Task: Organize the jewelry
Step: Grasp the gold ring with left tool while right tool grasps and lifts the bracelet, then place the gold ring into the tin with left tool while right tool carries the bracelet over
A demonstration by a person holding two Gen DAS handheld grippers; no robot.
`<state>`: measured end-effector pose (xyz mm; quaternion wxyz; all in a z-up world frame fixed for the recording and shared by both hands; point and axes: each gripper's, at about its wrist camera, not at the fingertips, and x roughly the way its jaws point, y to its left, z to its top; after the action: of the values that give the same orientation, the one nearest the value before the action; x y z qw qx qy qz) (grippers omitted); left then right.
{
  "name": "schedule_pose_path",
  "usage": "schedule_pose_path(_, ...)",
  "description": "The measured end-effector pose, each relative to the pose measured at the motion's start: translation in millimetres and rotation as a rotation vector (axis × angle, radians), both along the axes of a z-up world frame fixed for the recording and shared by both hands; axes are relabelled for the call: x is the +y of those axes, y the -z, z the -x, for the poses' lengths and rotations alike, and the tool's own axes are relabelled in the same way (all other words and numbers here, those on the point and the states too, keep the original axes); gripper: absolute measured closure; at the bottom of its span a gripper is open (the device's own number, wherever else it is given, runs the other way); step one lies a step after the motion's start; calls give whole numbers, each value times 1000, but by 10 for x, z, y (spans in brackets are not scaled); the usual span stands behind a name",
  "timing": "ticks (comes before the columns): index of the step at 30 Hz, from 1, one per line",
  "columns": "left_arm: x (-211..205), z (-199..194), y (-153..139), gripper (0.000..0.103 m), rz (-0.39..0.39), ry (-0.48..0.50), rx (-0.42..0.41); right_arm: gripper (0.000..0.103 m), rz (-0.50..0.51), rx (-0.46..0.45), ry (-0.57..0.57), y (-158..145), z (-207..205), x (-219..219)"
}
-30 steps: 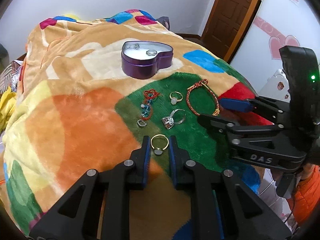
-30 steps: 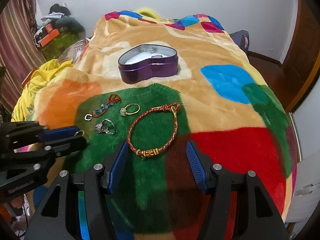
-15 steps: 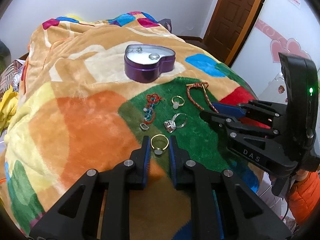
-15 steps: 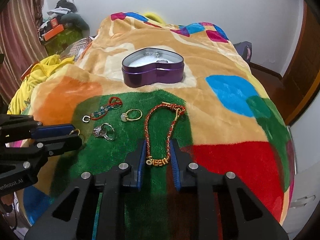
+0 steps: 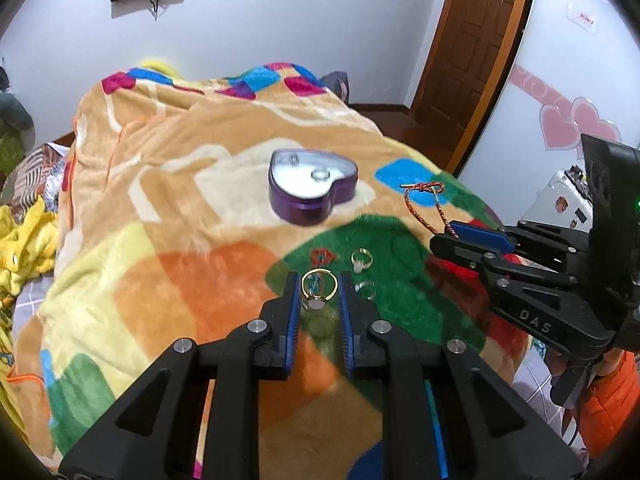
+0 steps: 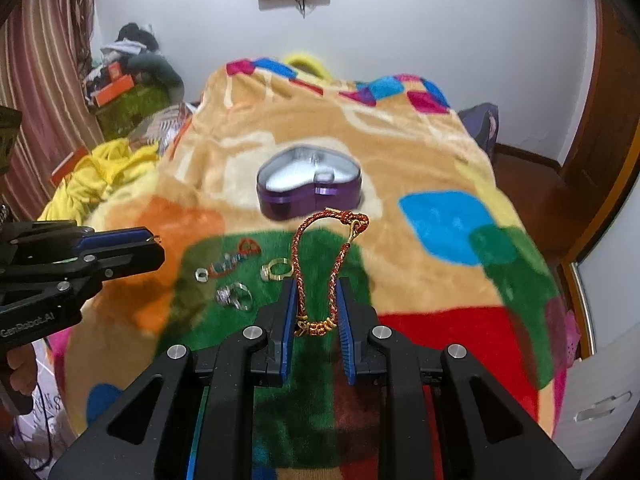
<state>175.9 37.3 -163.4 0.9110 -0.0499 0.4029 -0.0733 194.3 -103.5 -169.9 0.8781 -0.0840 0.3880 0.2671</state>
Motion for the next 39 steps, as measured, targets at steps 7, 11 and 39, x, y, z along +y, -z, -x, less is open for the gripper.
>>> schedule_pose_path(7, 48, -60, -192, 86, 0, -10, -55, 85, -45, -60, 13, -241, -38, -1)
schedule_pose_path(11, 93, -129, -279, 86, 7, -19, -82, 85, -72, -86, 21, -342, -87, 4)
schedule_pose_path(39, 188, -967, -188, 86, 16, -3, -92, 85, -124, -118, 13, -353, -625, 170)
